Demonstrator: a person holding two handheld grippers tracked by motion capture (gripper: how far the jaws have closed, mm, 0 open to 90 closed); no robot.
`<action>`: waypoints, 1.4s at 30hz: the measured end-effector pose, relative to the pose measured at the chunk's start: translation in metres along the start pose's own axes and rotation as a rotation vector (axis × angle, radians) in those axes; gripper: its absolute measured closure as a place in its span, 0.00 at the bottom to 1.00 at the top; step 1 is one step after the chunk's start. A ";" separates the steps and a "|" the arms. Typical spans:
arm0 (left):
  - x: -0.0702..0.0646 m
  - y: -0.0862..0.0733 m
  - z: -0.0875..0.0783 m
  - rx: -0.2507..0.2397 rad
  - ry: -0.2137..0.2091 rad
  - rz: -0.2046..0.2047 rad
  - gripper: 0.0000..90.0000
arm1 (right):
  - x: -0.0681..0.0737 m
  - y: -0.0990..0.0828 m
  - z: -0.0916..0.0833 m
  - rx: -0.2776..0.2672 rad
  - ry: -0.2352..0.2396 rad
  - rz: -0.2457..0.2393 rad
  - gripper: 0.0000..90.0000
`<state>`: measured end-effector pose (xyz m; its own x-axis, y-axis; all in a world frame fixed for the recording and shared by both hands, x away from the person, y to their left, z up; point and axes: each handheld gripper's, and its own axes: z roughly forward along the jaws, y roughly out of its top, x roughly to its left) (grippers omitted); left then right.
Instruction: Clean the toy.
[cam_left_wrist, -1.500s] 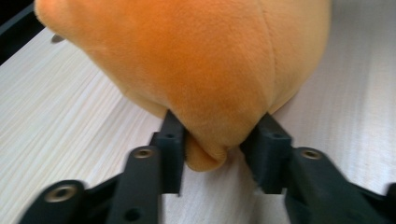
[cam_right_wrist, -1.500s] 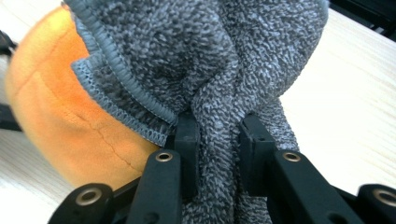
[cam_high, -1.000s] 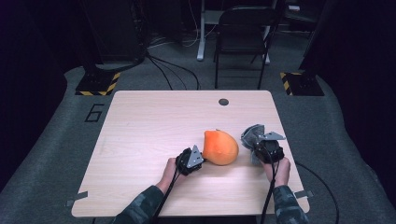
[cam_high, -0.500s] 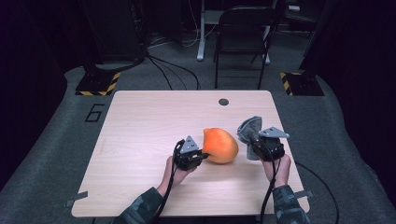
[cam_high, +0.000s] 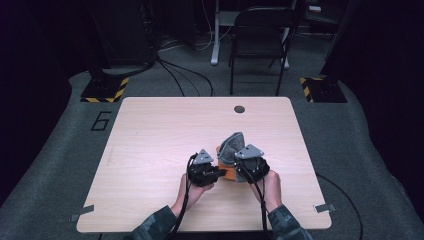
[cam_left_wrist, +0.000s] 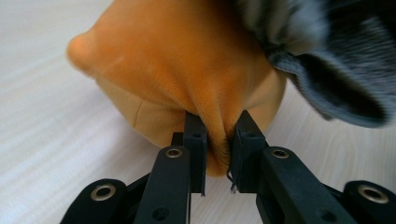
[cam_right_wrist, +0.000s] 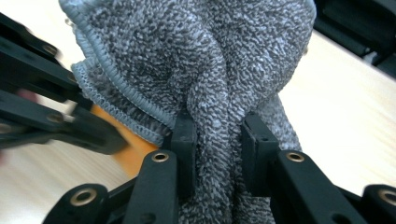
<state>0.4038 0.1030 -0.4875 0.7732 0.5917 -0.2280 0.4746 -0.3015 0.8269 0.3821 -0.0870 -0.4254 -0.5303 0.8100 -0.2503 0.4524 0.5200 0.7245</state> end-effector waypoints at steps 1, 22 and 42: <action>0.000 0.000 0.000 -0.001 0.004 0.003 0.87 | -0.002 -0.003 0.005 -0.003 0.006 0.023 0.78; -0.002 0.002 0.000 0.005 -0.015 0.036 0.87 | -0.065 -0.061 0.052 0.223 -0.050 0.199 0.77; -0.001 0.002 0.000 0.014 -0.006 0.052 0.86 | -0.020 -0.005 -0.002 -0.011 0.057 0.043 0.75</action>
<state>0.4038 0.1024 -0.4857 0.7992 0.5708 -0.1881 0.4399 -0.3424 0.8302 0.3890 -0.1062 -0.4228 -0.5508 0.8147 -0.1814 0.4680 0.4815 0.7410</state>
